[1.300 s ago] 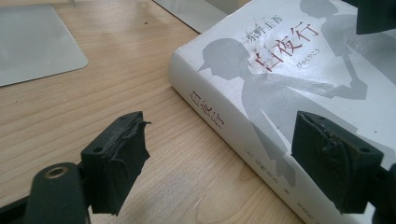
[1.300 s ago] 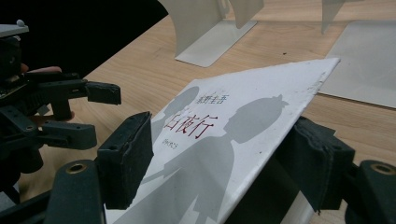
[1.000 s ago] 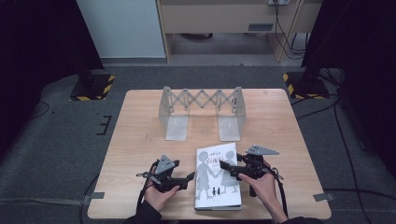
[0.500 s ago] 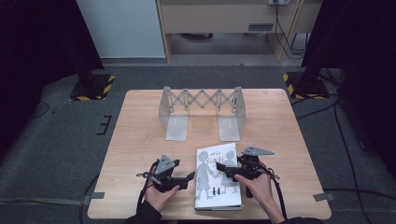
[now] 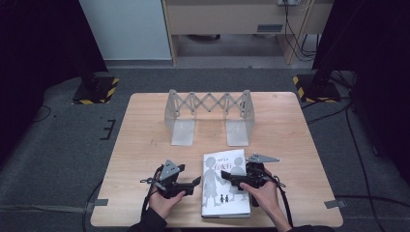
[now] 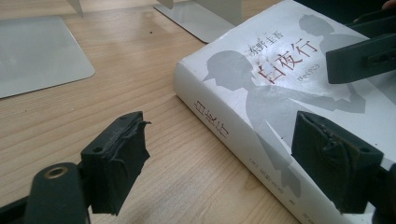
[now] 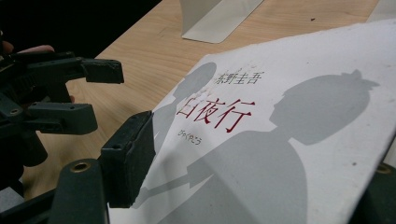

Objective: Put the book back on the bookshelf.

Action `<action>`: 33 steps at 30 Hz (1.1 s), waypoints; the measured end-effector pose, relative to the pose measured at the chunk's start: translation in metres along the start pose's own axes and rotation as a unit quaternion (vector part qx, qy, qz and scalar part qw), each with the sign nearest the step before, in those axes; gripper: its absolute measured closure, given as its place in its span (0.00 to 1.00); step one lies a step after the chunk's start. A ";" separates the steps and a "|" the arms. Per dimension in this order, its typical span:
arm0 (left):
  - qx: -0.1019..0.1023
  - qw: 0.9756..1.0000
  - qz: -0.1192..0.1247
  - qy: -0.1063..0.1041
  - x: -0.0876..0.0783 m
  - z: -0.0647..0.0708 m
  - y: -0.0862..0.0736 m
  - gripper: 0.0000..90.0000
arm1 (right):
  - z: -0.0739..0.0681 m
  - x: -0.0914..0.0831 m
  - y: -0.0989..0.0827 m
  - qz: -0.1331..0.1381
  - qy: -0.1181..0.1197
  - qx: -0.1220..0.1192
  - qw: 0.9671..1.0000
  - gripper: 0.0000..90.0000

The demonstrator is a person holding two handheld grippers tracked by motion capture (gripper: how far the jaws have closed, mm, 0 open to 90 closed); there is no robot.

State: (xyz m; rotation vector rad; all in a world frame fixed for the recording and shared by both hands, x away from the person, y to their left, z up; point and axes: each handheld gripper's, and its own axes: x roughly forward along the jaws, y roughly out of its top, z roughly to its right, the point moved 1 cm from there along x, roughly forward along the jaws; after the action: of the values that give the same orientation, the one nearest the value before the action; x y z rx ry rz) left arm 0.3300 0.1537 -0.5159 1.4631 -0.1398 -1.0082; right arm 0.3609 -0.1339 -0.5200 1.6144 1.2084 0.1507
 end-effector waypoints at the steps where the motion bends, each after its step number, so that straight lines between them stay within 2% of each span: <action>1: -0.001 1.000 0.000 0.001 0.000 0.000 0.000 0.19 | 0.001 0.000 0.000 0.002 0.000 0.004 1.000 0.36; 6: -0.004 1.000 -0.002 0.004 0.001 -0.003 -0.001 0.19 | 0.004 -0.001 0.000 0.005 0.000 0.015 1.000 0.44; 11: -0.011 1.000 -0.001 0.004 0.001 -0.006 -0.001 0.19 | 0.008 -0.002 0.001 0.003 -0.004 0.042 0.999 0.56; 12: -0.013 1.000 0.000 0.003 0.002 -0.007 -0.001 0.20 | 0.010 -0.002 0.002 0.003 0.000 0.054 0.999 0.59; 16: -0.019 1.000 0.003 -0.001 0.003 -0.008 0.000 0.20 | 0.010 -0.003 0.004 0.008 0.006 0.069 0.998 0.65; 22: -0.022 1.000 0.008 -0.003 0.002 -0.007 0.001 0.20 | 0.007 -0.005 0.008 0.010 0.002 0.070 0.997 0.70; 24: -0.022 1.000 0.010 -0.006 0.002 -0.007 0.001 0.20 | 0.005 -0.007 0.010 0.013 0.004 0.079 0.997 0.72; 27: -0.034 0.999 0.017 -0.020 0.003 -0.005 0.001 0.20 | 0.003 -0.008 0.013 0.020 0.004 0.077 0.997 0.75; 33: -0.039 0.998 0.021 -0.040 0.005 -0.001 0.002 0.19 | -0.003 -0.011 0.018 0.031 0.016 0.079 0.996 0.81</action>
State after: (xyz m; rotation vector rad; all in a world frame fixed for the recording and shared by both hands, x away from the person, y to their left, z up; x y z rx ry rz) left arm 0.3351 0.1511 -0.5170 1.3450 -0.1865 -1.0261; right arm 0.3651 -0.1392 -0.4996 1.7932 1.2209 0.1231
